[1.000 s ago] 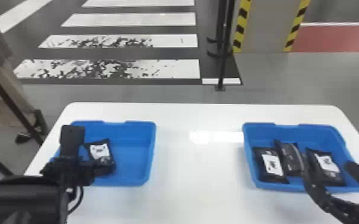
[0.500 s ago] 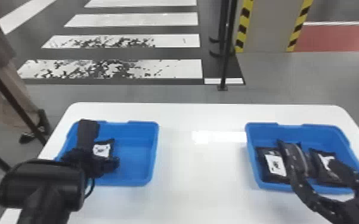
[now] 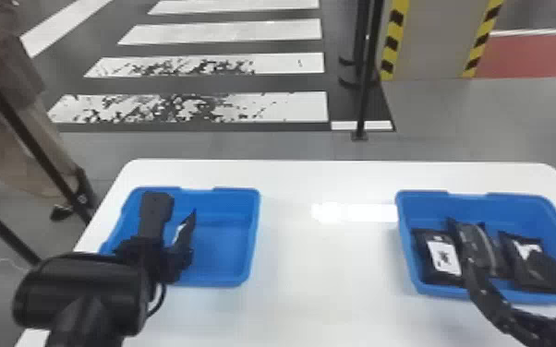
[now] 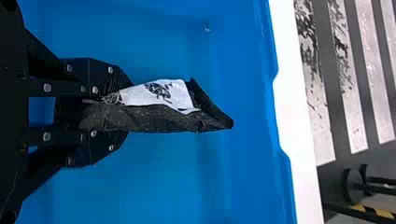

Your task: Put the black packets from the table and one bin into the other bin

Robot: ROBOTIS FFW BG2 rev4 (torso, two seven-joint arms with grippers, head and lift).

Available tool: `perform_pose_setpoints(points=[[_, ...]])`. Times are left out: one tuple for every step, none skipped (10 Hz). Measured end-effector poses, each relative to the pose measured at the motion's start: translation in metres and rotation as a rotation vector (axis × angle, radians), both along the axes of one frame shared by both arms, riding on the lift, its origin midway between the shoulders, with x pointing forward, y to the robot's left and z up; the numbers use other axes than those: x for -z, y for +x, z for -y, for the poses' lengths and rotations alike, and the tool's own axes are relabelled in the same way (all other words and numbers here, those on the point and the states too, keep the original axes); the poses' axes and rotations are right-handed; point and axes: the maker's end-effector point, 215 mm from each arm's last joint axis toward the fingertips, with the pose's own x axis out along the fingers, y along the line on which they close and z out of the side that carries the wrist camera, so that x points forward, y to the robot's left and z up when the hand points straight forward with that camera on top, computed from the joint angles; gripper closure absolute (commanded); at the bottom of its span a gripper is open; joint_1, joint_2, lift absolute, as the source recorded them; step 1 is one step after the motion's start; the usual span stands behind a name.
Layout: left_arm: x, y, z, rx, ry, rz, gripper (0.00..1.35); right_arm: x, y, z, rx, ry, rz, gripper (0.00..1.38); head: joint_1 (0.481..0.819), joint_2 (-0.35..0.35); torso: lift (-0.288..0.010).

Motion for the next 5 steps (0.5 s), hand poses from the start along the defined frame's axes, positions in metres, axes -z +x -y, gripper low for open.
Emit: perform_pose_setpoints(points=[[-0.017,0.008,0.011,0.019,-0.020,0.058,1.21,0.000,0.000,0.000,0.000,0.000,0.000,0.13,0.695,0.052,-0.110],[-0.039,0.016,0.025,0.044,-0.056,0.137,1.21,0.000,0.000,0.000,-0.001,0.000,0.000,0.13,0.695,0.033,-0.110],[-0.061,0.021,0.035,0.061,-0.085,0.215,1.21,-0.002,0.001,-0.001,-0.003,0.000,0.003,0.13,0.695,0.018,-0.110],[-0.094,0.022,0.043,0.072,-0.124,0.322,1.21,-0.006,0.004,-0.005,-0.021,0.004,0.007,0.12,0.695,0.015,-0.110],[-0.135,0.019,0.060,0.096,-0.206,0.464,1.21,-0.013,0.012,-0.016,-0.067,0.020,0.002,0.12,0.695,0.010,-0.110]])
